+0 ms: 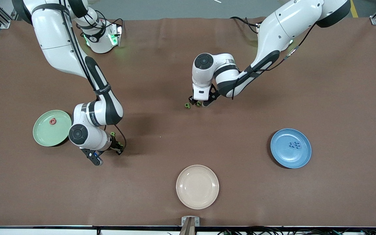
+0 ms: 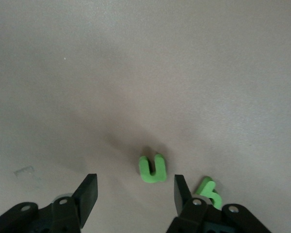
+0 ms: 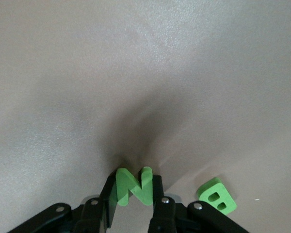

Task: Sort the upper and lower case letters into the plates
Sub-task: 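Place the N on the green plate while the left gripper grasps the green n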

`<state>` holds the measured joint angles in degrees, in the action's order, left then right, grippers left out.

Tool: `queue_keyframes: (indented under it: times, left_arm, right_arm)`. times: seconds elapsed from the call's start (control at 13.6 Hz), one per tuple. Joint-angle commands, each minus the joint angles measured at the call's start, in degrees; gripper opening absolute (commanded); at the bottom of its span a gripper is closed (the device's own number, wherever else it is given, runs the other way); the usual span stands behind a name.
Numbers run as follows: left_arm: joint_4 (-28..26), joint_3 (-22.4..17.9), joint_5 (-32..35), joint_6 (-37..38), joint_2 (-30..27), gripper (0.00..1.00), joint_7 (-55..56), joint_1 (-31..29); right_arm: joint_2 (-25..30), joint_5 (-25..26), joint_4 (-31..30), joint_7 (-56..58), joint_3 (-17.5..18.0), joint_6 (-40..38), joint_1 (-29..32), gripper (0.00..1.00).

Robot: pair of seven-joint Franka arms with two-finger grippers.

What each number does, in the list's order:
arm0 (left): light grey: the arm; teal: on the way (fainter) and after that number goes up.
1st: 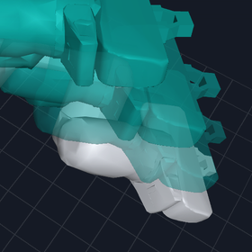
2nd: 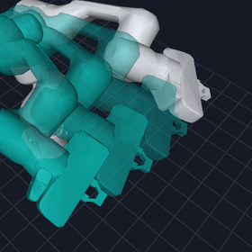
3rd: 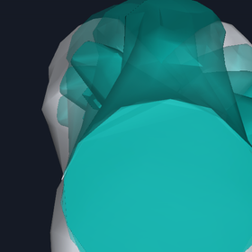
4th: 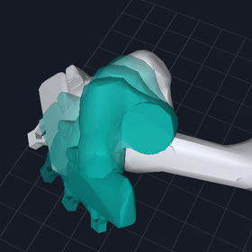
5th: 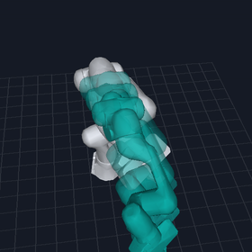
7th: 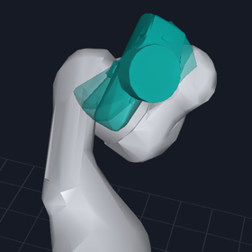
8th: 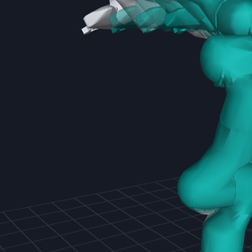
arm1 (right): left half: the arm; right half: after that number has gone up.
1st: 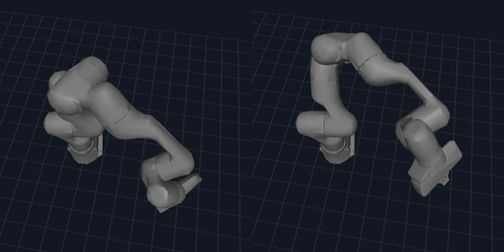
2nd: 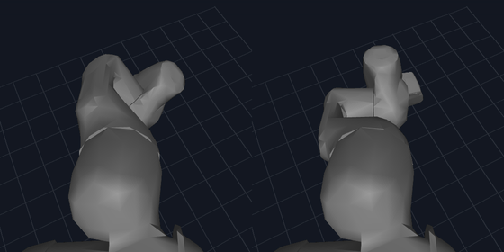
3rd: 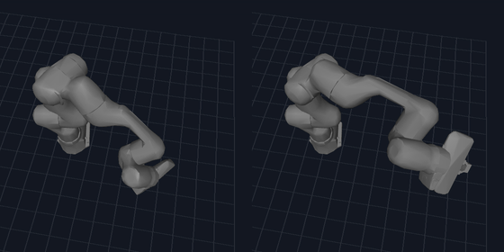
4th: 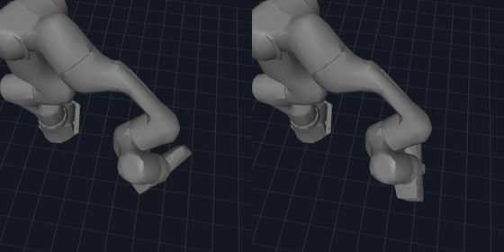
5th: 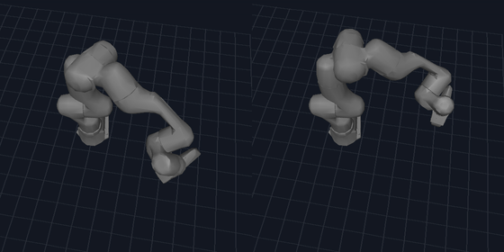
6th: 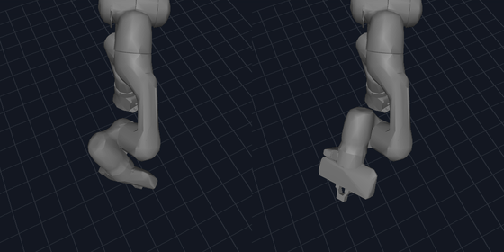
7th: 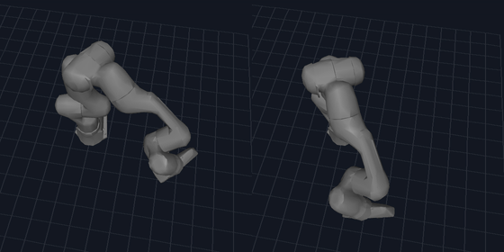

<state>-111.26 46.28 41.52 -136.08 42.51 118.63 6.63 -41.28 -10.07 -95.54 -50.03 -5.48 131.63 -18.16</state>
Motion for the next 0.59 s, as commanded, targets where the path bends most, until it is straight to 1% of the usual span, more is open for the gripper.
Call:
queue_keyframes:
  times: [0.0,0.07,0.22,0.37,0.52]
  left_arm:
    - [2.2,-0.2,1.3,-0.3,1.5,0.67,3.2,0.8]
    - [2.3,-0.2,1.2,-0.3,2.0,0.65,3.4,0.8]
    - [2.8,-1.4,1.3,-0.3,2.2,0.63,3.9,1.4]
    - [3.5,-3.4,0.6,-0.3,2.3,0.59,3.9,3.5]
    - [4.3,-4.2,0.3,-0.3,3.0,0.56,3.9,4.0]
  right_arm:
    - [3.6,1.2,-0.5,2.1,0.1,-3.5,1.8,0.17]
    - [6.2,1.3,-0.6,5.2,0.1,-8.0,3.1,0.16]
    - [11.5,1.4,-2.0,12.6,0.1,-13.6,6.2,0.16]
    - [16.1,2.6,-6.8,20.7,0.1,-14.4,9.4,0.16]
    - [19.8,3.4,-13.1,31.0,0.1,-11.6,13.7,0.16]
